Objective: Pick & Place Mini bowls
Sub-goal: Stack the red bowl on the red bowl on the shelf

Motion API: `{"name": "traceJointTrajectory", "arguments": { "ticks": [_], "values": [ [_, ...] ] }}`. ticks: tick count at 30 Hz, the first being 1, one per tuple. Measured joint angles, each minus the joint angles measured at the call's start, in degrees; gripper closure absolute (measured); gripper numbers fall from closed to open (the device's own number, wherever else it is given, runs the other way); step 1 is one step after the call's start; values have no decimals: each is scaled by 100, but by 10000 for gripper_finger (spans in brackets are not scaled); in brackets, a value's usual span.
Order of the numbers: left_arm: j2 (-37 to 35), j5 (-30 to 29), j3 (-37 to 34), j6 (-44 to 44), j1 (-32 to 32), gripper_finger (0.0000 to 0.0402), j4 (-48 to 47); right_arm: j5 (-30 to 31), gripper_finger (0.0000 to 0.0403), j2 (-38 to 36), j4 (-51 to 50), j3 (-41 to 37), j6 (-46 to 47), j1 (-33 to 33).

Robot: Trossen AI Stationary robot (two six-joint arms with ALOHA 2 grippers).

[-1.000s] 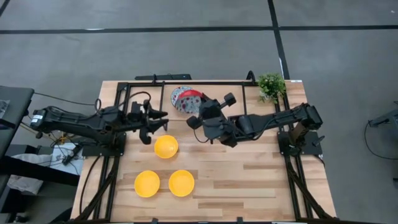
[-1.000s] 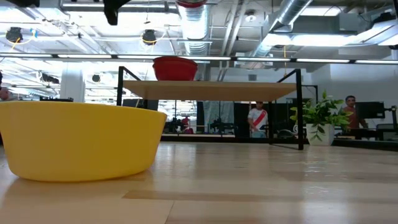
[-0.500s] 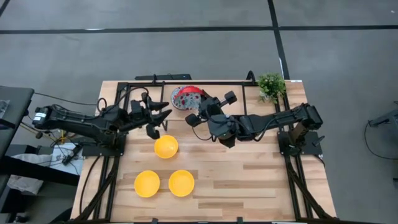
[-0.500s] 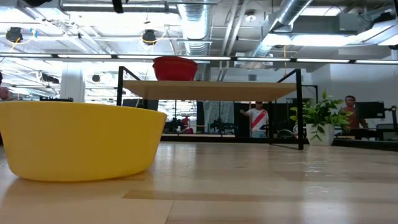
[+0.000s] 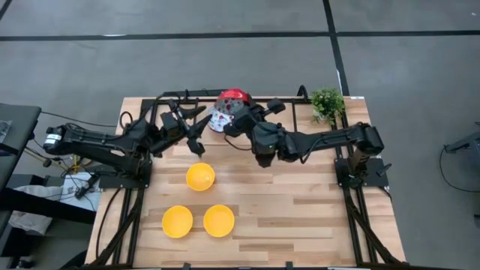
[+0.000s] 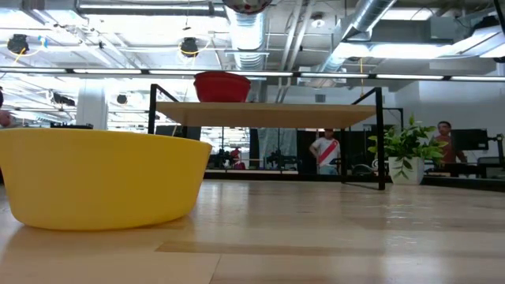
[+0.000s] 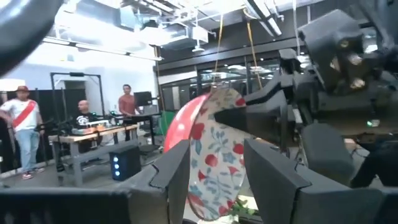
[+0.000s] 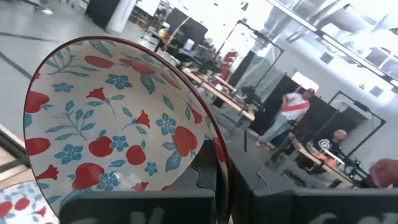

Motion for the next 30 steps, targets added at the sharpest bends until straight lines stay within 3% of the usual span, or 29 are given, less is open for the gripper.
{"name": "traceJointTrajectory", "arguments": {
  "ticks": [7, 13, 22, 30],
  "values": [
    [-2, -644, 5, -73, 102, 252, -15, -266, 402, 222, 1240, 8, -1199, -11],
    [-2, -743, 6, -109, 127, 252, -35, -428, 402, 349, 1846, 2, -1936, -20],
    [47, -1003, 7, -114, 129, 252, -166, -616, 402, 334, 1961, 11, -1996, 21],
    [160, -768, 9, -363, 352, 252, -170, -731, 403, 334, 1959, 8, -1894, 100]
  ]
}}
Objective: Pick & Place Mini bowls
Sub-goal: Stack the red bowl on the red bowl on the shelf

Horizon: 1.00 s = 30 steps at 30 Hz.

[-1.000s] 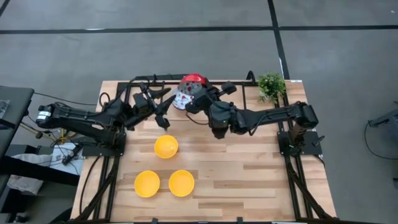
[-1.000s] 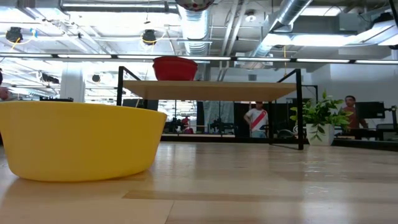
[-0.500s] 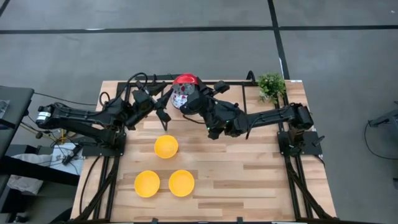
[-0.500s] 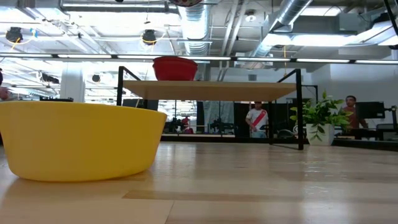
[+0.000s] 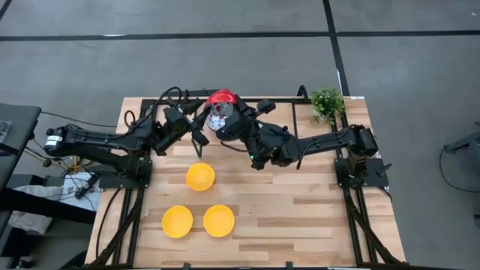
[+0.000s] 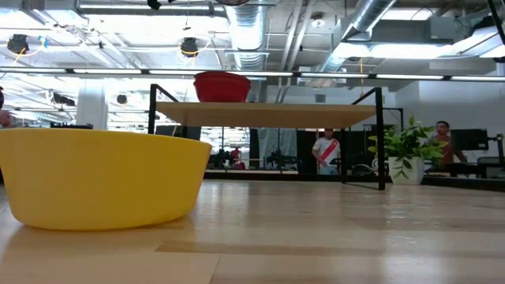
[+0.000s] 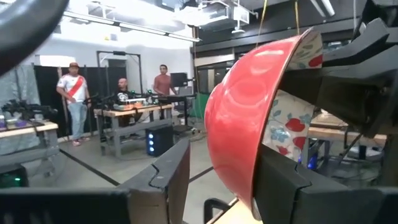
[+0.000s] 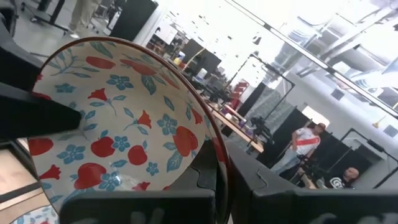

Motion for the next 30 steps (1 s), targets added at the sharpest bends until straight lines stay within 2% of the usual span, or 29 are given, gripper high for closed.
{"name": "traceJointTrajectory", "arguments": {
  "ticks": [6, 11, 15, 21, 30],
  "values": [
    [18, 125, 0, -327, 150, 266, 20, -161, 403, 4, -18, 0, 374, 24],
    [118, 120, 0, -441, 190, 321, 26, -290, 402, 114, -39, -6, 564, 28],
    [128, -211, -5, -452, 207, 365, 109, -350, 395, 321, 119, 54, 708, 35],
    [107, -316, -7, -444, 208, 371, 154, -234, 394, 689, 168, 542, 115, 29],
    [70, -260, -7, -358, 201, 380, 105, -245, 348, 699, 61, 660, -139, 22]
  ]
}}
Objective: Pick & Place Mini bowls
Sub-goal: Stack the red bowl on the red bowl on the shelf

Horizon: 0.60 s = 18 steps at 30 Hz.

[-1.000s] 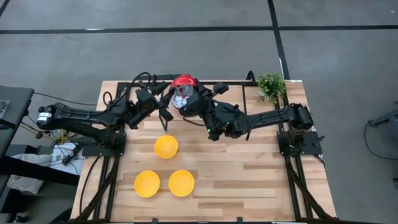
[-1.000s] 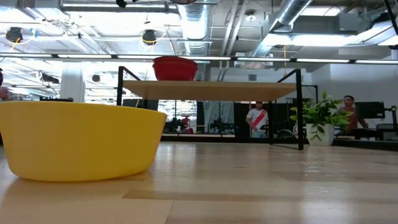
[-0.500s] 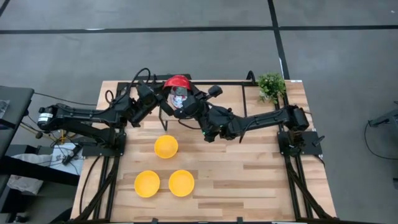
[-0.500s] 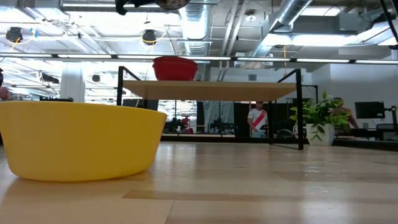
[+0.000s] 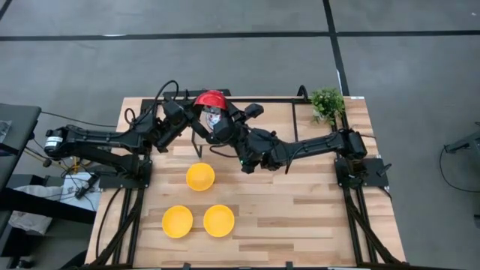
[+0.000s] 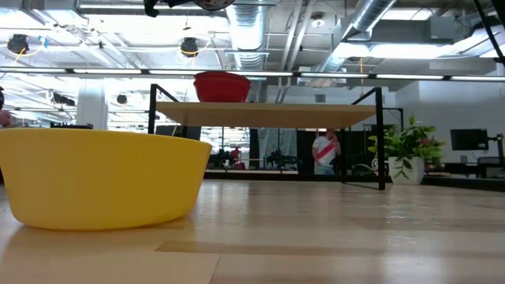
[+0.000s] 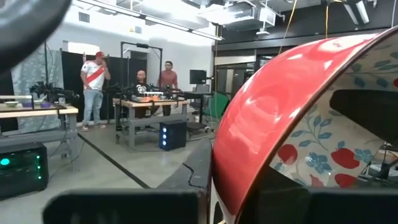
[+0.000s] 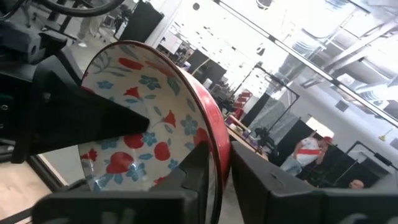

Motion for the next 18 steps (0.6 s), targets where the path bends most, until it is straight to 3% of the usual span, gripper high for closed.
{"name": "traceJointTrajectory", "arguments": {
  "ticks": [18],
  "values": [
    [17, -82, 0, 2, 13, 380, -50, 383, 342, 2, -170, -5, -658, 238]
  ]
}}
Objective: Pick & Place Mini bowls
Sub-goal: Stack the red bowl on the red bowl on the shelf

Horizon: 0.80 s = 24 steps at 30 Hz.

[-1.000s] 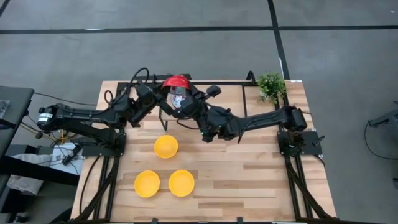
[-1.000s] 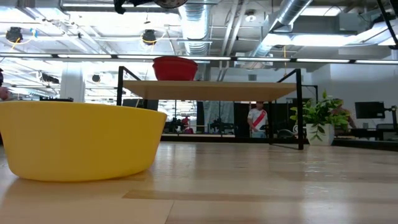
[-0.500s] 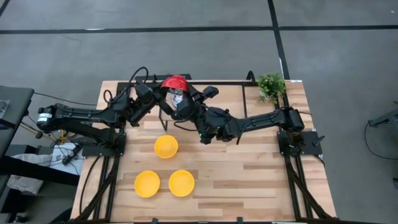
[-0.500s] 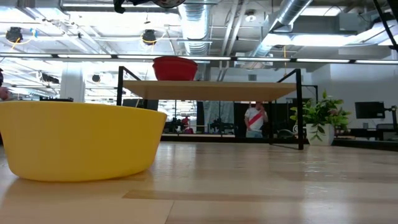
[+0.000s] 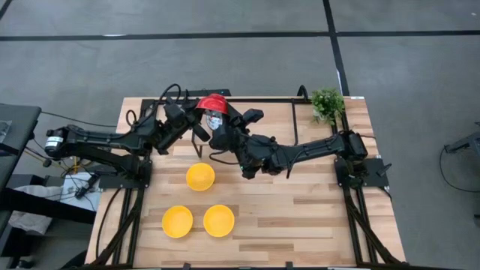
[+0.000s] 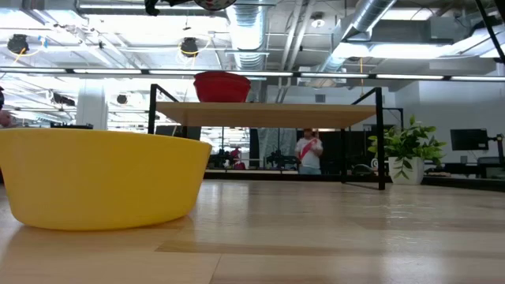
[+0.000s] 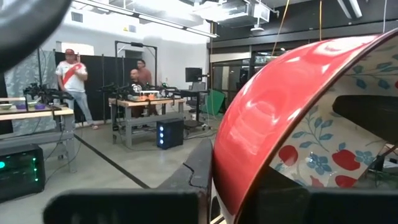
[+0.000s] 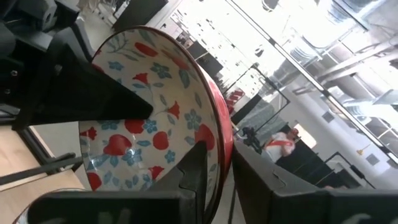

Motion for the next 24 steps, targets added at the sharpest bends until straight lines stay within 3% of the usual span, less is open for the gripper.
{"name": "traceJointTrajectory", "arguments": {
  "ticks": [17, 24],
  "values": [
    [11, -123, 33, 0, -48, 380, -28, 284, 339, 11, -114, 0, -6, -138],
    [-13, -160, 55, -47, -44, 380, 49, 437, 272, 11, -81, -4, -11, -146]
  ]
}}
